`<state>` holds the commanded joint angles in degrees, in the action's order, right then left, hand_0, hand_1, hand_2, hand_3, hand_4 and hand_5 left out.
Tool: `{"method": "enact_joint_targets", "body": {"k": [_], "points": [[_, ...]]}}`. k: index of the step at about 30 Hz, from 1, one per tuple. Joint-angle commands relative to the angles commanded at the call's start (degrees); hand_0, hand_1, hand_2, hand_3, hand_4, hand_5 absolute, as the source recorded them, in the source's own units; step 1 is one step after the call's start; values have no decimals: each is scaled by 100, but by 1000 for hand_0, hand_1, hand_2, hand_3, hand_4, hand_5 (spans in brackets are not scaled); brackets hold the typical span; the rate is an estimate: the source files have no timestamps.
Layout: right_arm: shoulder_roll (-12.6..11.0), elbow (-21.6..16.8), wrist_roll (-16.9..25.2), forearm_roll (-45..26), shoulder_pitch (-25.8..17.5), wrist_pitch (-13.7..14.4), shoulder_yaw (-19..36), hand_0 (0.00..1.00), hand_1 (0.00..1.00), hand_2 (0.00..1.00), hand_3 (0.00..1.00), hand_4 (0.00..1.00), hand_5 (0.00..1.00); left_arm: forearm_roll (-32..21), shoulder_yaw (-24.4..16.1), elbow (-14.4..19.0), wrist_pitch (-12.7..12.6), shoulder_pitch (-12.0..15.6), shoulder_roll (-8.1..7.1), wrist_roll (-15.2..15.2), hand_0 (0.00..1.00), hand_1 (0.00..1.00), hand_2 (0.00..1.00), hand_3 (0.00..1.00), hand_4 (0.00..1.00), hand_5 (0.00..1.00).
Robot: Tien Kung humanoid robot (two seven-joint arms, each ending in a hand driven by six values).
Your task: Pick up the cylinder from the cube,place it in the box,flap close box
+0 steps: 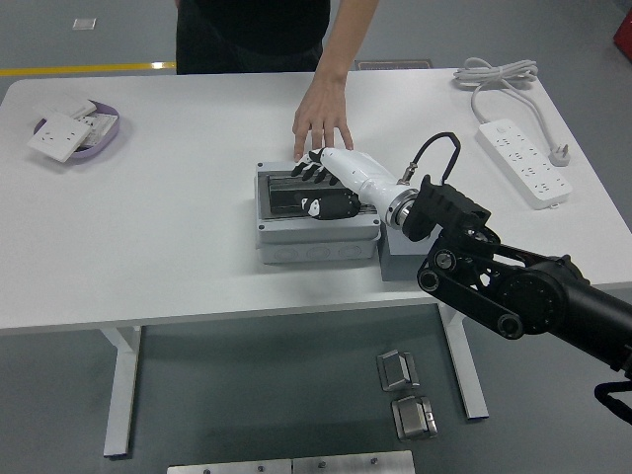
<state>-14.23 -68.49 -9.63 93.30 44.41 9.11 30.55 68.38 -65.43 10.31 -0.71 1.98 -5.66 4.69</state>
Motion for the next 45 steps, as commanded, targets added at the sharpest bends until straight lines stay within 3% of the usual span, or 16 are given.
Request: {"method": "enact_joint_targets", "body": {"k": [5,14,22,31,38,45], "points": [[-95,-98,-49,263,-182,-19,454,538,625,659,694,594,293,40,-45,0,-8,13,10,14,599,621,599,608,679,294],[-457,-754,85,547,-1124,122,1799,528,622,659,693,591,292,2,-58,0,-47,129,63,20,599,621,599,608,680,295],[-268,-942,1041,-320,-2186,646,3217,527,623,658,692,590,287,-62,-31,0,-69,204,143,-1,599,621,599,608,680,296],[-118,-812,2007,-1468,-3266,688,4545,554,626,650,678,596,283,-43,16,0,-48,223,107,-24,598,621,599,608,680,297],[27,-800,2251,-1835,-3456,737,4978,578,636,655,676,600,269,-47,63,0,-54,224,92,-20,599,621,599,609,680,295],[13,-802,2315,-1926,-3480,768,5087,578,638,657,676,607,262,-31,95,0,-44,163,31,-50,598,621,599,609,680,296]]}}
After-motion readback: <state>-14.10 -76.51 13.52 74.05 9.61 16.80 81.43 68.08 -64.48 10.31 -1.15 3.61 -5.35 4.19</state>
